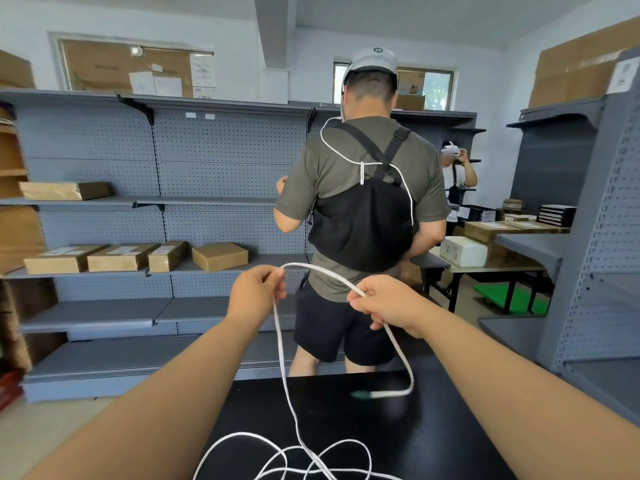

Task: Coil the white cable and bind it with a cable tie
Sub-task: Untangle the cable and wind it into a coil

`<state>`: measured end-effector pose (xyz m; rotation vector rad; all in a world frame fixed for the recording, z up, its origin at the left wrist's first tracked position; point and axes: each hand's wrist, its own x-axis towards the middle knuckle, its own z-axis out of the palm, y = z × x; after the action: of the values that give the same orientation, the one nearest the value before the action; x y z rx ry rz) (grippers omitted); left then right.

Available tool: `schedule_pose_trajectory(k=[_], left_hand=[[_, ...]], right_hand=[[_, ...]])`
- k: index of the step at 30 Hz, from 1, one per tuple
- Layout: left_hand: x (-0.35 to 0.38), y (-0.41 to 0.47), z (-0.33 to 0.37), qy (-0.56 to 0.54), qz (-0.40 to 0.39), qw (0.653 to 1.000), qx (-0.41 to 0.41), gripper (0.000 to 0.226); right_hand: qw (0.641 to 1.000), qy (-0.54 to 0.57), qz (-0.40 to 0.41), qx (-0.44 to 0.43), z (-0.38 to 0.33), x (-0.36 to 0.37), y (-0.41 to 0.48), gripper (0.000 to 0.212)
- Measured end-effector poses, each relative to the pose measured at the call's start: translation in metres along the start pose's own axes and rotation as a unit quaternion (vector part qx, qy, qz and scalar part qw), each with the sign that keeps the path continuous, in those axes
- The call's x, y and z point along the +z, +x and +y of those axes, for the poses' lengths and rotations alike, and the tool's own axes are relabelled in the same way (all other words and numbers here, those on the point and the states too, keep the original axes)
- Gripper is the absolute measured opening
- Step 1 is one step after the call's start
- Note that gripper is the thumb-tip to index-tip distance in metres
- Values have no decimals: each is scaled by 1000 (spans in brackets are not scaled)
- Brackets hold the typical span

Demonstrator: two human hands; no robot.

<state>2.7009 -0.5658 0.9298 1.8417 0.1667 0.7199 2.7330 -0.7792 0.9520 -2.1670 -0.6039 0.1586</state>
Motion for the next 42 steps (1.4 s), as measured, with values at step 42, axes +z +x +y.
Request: schedule_pose_trajectory(k=[42], left_hand=[[41,-59,-21,-15,-236,972,-16,54]], right_hand=[[815,518,237,108,3,11,19,17]])
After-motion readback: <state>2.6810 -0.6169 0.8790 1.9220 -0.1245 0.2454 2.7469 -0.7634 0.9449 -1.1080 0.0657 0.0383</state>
